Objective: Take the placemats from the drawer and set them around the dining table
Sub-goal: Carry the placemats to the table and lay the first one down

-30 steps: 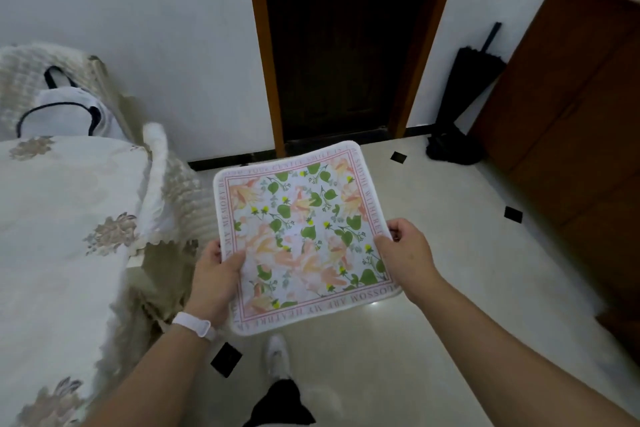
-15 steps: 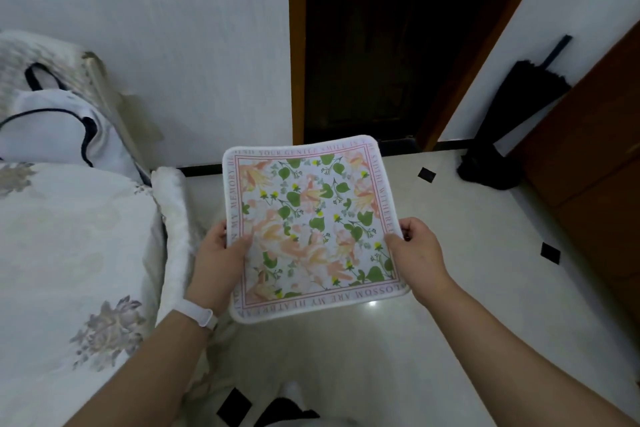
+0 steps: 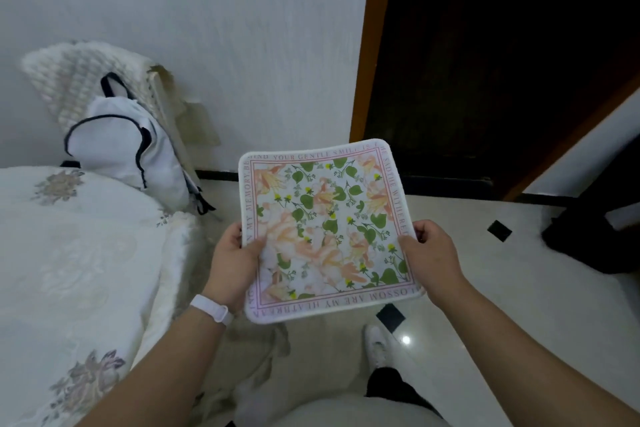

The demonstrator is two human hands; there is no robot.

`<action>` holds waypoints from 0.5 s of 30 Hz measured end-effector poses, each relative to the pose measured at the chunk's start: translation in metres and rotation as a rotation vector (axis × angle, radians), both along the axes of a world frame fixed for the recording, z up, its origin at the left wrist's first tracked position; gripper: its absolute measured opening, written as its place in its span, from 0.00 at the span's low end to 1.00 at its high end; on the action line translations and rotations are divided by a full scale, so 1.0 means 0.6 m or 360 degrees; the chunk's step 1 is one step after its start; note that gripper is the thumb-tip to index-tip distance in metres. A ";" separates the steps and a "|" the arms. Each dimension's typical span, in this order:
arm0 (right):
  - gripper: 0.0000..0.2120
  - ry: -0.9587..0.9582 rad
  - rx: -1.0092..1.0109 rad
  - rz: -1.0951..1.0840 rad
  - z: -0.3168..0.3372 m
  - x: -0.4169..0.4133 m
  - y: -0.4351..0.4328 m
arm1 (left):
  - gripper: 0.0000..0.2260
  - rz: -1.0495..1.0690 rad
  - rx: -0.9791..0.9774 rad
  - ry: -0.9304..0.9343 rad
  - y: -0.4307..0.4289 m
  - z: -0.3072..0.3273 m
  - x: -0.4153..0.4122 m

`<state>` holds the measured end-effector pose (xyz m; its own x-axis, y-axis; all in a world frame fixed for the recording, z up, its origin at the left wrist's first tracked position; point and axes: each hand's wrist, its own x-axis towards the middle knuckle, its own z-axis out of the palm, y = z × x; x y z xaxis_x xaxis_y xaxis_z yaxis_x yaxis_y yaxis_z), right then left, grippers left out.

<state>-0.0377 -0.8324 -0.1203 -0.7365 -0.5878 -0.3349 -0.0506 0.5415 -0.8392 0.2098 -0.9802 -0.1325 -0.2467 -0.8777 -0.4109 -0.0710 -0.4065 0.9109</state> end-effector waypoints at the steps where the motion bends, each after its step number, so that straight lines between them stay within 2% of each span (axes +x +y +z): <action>1: 0.02 -0.0004 -0.0008 0.0062 0.004 -0.023 -0.024 | 0.08 0.0065 0.0005 -0.0009 -0.011 0.003 -0.016; 8: 0.03 -0.0048 -0.0042 0.0437 0.028 -0.154 -0.184 | 0.08 0.0429 -0.0082 -0.0027 -0.075 0.038 -0.096; 15: 0.03 -0.0140 -0.0060 0.0718 0.025 -0.150 -0.343 | 0.10 0.0697 -0.0113 -0.0094 -0.143 0.054 -0.067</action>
<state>-0.1278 -1.0381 -0.1052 -0.3739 -0.8559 -0.3571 -0.2018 0.4509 -0.8694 0.1694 -1.0661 -0.1003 0.1769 -0.9207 -0.3480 0.0411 -0.3463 0.9372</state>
